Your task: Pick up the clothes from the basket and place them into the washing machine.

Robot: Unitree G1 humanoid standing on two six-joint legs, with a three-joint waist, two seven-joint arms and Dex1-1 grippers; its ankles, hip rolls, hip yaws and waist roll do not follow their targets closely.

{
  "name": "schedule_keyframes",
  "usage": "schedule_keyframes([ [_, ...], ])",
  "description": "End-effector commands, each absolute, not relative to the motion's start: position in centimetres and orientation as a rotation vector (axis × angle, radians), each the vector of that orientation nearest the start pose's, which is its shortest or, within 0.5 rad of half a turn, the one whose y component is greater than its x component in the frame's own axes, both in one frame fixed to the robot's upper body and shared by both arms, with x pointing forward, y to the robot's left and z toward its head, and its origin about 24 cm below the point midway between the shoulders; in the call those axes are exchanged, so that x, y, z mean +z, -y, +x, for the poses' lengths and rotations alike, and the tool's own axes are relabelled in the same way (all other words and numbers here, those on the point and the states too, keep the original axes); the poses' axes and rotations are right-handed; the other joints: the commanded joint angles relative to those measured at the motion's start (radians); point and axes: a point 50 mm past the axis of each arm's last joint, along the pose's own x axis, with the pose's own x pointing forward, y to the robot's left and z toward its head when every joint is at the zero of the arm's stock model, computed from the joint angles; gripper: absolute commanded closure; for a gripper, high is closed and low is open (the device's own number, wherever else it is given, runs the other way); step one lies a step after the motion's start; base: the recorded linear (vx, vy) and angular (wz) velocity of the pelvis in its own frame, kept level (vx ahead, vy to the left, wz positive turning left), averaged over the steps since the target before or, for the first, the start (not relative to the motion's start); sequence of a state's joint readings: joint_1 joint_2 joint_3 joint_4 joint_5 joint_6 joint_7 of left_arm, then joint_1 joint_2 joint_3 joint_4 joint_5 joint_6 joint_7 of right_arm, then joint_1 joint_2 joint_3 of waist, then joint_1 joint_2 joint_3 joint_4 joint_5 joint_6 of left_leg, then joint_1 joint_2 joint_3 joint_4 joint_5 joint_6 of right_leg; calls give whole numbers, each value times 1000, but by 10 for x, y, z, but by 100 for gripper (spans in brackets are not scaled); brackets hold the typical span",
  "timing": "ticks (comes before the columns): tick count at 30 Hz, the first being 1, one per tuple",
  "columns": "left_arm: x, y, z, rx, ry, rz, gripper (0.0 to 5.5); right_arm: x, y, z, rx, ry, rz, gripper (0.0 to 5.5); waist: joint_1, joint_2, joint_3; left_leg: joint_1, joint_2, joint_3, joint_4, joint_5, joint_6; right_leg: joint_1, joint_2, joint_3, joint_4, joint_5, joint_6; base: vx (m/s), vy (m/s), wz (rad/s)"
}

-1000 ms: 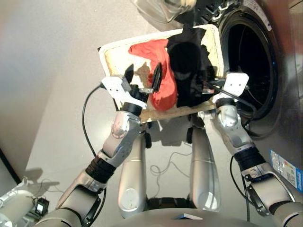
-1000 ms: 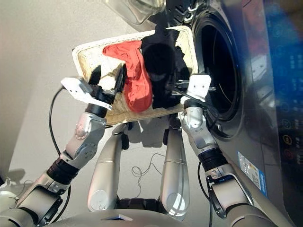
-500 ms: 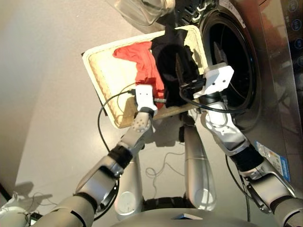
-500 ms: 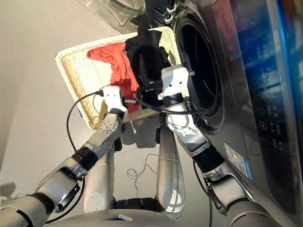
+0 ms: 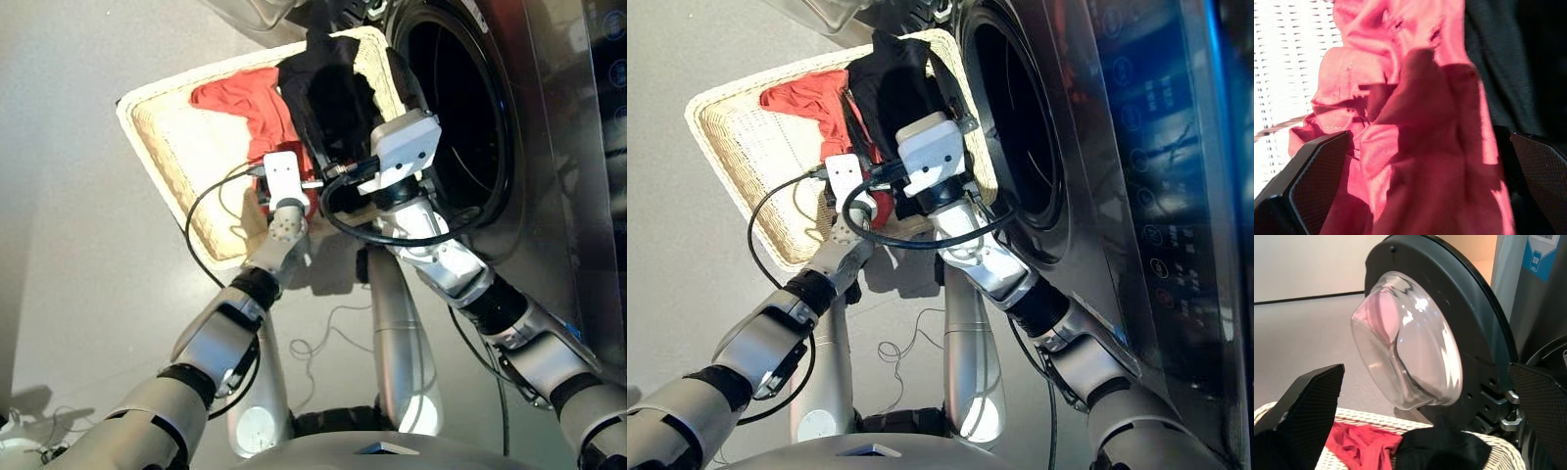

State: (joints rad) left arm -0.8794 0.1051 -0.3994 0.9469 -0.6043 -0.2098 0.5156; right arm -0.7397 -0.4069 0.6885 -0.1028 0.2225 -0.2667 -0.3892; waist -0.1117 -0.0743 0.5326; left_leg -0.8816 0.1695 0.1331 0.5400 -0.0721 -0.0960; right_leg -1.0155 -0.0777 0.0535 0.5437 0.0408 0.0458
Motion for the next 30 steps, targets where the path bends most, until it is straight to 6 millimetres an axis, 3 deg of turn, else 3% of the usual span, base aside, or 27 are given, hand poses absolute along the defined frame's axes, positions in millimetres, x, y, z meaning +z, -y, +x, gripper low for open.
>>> schedule_keyframes([
  [1,105,-82,387,231,-34,-206,0,250,24,244,590,1000,29,0,7,-14,-21,-79,39,-53,58,37,-30,-6,-29,36,73,-57,82,0,0,0],
  [14,100,-102,392,338,-76,-157,0,251,29,244,599,1003,27,0,-3,-24,-35,-106,44,-50,63,34,-27,-35,-28,39,71,-49,88,0,0,0],
  [15,101,-101,392,336,-74,-156,41,252,30,243,600,1004,30,0,-4,-24,-35,-107,44,-50,62,35,-26,-34,-28,38,69,-48,89,0,0,0],
  [16,101,-102,392,337,-75,-151,188,251,30,243,599,1002,31,0,-4,-24,-36,-107,44,-51,59,36,-27,-34,-28,38,67,-48,89,0,0,0],
  [17,101,-102,392,338,-72,-149,405,251,31,244,596,1001,32,0,-4,-24,-36,-107,44,-50,56,37,-27,-34,-29,37,64,-46,90,0,0,0],
  [18,102,-100,392,337,-69,-154,550,251,32,244,593,1002,32,0,-4,-22,-38,-108,43,-46,55,38,-26,-35,-30,38,63,-43,90,0,0,0],
  [30,103,-99,392,310,-64,-134,550,250,35,243,596,994,25,0,-5,-22,-44,-102,42,-43,47,39,-25,-31,-29,43,50,-38,89,0,0,0],
])
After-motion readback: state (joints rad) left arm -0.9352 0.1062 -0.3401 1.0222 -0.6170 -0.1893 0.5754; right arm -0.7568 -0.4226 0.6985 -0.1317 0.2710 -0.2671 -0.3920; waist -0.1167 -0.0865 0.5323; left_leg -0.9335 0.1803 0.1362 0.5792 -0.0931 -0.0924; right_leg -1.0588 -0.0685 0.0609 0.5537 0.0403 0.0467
